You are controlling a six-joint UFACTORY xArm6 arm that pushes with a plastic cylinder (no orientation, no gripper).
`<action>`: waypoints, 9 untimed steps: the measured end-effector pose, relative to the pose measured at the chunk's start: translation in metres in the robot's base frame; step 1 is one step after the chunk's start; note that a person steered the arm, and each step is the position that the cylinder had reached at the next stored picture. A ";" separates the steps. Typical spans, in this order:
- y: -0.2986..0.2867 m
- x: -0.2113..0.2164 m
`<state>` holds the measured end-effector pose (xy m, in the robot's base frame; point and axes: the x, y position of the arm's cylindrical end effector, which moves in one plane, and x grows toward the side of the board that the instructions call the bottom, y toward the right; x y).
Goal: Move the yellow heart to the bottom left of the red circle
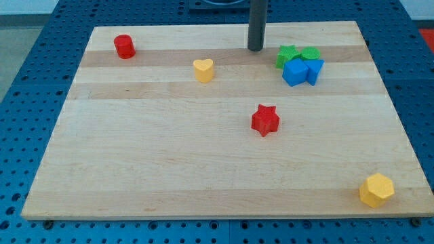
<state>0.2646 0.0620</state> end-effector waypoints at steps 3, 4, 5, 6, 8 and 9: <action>-0.003 -0.009; -0.004 -0.003; -0.015 0.013; -0.026 0.049; -0.065 0.083; -0.138 0.045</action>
<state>0.3101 -0.0760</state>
